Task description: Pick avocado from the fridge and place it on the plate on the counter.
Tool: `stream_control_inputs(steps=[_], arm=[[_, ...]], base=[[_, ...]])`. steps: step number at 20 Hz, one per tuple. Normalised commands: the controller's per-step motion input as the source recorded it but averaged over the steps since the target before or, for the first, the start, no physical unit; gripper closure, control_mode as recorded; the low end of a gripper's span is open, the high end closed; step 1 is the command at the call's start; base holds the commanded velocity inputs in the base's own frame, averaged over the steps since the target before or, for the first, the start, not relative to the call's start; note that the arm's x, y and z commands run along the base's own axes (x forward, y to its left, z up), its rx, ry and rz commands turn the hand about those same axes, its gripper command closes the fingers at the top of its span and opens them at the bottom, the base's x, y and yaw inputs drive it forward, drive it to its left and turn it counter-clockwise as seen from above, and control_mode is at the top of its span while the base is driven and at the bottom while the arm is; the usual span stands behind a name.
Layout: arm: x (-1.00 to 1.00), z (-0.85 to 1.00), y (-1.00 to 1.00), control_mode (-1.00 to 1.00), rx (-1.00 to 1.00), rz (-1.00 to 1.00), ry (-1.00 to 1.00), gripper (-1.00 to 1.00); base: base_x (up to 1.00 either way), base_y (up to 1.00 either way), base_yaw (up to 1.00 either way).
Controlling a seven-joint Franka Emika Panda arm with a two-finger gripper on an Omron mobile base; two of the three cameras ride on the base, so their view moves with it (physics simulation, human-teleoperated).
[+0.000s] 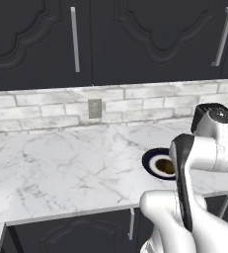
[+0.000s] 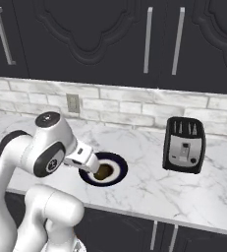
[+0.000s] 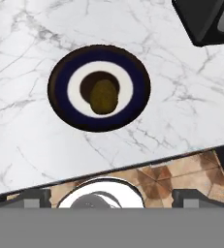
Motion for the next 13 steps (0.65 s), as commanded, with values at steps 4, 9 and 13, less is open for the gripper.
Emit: stream_control_inputs(steps=[4, 9, 13], arm=[[-0.86, 0.56, 0.15, -1.00, 0.00, 0.00, -0.09, -1.00], [-0.61, 0.01, 0.30, -1.00, 0.00, 0.00, -0.21, -1.00], [-0.04, 0.00, 0.55, -1.00, -0.04, 0.00, -0.26, -1.00]], base=[[0.00, 0.00, 0.00], [0.00, 0.00, 0.00], [0.00, 0.00, 0.00]])
